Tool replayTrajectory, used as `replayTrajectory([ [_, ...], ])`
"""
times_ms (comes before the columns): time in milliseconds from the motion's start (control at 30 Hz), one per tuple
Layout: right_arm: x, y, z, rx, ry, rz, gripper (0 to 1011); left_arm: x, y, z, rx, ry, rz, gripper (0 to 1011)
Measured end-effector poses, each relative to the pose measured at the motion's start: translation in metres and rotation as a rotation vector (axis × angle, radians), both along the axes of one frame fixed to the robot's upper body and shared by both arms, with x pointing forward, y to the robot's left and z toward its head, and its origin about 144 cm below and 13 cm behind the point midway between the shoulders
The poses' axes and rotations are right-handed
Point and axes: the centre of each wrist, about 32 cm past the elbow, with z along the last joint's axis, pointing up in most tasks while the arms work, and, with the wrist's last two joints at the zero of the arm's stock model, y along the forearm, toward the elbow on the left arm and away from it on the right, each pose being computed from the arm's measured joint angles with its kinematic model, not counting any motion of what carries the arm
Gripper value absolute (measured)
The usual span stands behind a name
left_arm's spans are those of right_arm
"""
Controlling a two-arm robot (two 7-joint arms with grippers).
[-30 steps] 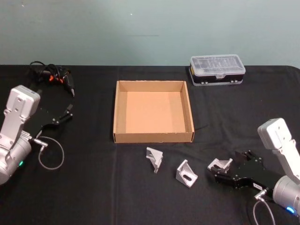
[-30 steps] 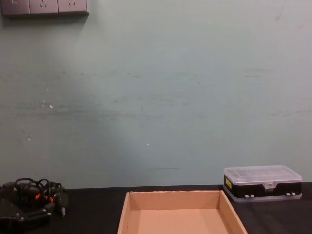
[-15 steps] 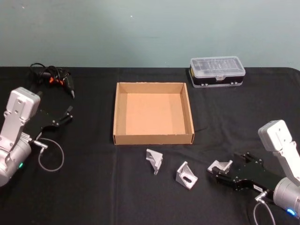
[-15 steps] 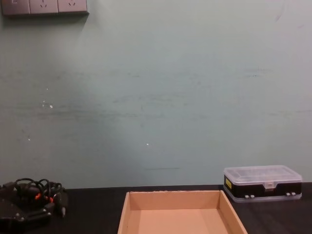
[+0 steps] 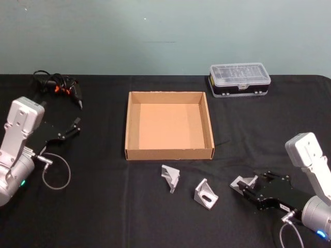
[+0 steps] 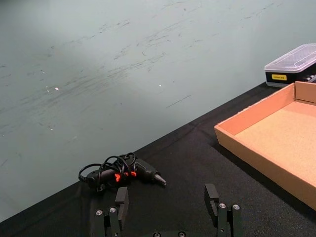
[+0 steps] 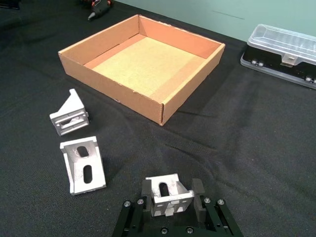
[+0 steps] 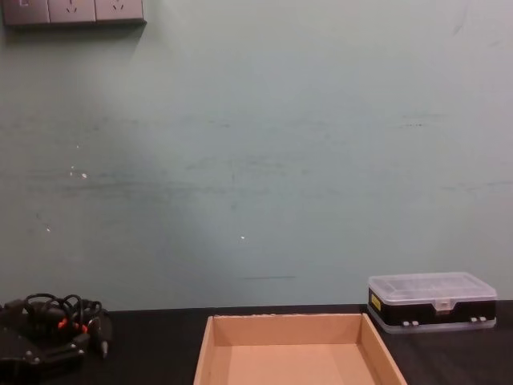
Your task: Use one hand to pick up the angle iron from the table and place it into the box.
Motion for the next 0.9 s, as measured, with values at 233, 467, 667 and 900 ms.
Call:
replayTrajectory([
  [233, 0.000, 0.000, 0.000, 0.000, -0.001, 0.000, 483, 0.000, 0.000, 0.000, 0.000, 0.000, 0.000, 1011],
  [467, -0.001, -0.001, 0.000, 0.003, -0.010, 0.005, 483, 0.000, 0.000, 0.000, 0.000, 0.000, 0.000, 1011],
  [667, -0.005, -0.001, 0.008, 0.016, -0.059, 0.035, 481, 0.000, 0.000, 0.000, 0.000, 0.000, 0.000, 1011],
  [900, -0.007, 0.002, 0.026, 0.025, -0.115, 0.060, 479, 0.000, 0.000, 0.000, 0.000, 0.000, 0.000, 1011],
])
